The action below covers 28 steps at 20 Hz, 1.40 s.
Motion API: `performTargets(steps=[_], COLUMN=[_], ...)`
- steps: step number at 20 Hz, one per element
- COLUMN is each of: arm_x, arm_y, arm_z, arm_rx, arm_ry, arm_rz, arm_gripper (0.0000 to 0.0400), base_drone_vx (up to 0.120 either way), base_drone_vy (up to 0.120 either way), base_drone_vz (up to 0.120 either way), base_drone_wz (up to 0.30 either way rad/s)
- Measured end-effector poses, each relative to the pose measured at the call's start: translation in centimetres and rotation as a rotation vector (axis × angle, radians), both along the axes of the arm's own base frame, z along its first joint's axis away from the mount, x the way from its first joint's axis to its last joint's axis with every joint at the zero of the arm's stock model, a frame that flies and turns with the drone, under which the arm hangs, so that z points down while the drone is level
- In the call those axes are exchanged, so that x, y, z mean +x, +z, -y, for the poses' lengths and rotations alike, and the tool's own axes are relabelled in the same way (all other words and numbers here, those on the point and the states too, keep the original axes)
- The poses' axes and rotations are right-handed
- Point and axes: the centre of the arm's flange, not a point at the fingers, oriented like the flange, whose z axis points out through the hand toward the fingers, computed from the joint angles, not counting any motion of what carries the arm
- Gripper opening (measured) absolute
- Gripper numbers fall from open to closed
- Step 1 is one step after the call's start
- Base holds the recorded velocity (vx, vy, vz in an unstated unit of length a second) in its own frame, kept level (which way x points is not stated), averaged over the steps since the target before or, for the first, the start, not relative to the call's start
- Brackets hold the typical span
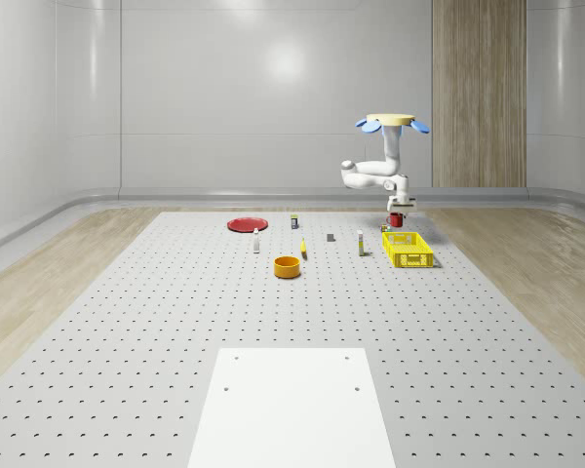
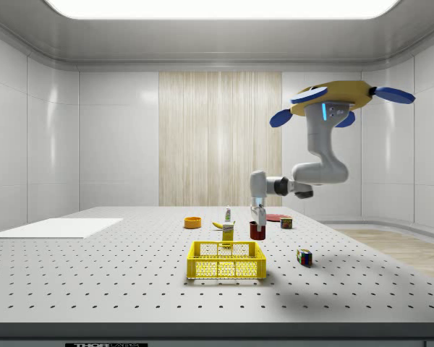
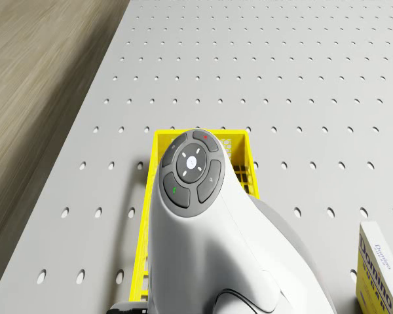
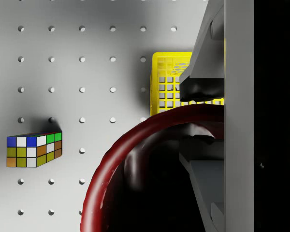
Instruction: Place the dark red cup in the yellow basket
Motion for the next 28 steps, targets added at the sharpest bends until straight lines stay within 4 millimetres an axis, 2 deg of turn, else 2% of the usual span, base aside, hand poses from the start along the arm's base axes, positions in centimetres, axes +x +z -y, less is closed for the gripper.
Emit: performTargets(steps=[12, 17, 22, 28], arm_x=[0.0, 0.0, 0.0, 0.0], arm_y=[0.0, 0.0, 0.0, 0.0], arm_z=[0.0, 0.0, 0.0, 0.0], arm_rx=[0.0, 0.0, 0.0, 0.0], arm_ry=[0.0, 0.0, 0.0, 0.0], arm_rz=[0.0, 0.0, 0.0, 0.0], arm_gripper=[0.01, 0.01, 0.01, 0.01], base_drone_vx=[0.12, 0.12, 0.12, 0.12], base_drone_vy=[0.0, 0.0, 0.056, 0.0], base_drone_vz=[-0.043, -0.112, -0.008, -0.1], base_drone_wz=[0.0, 0.0, 0.0, 0.0])
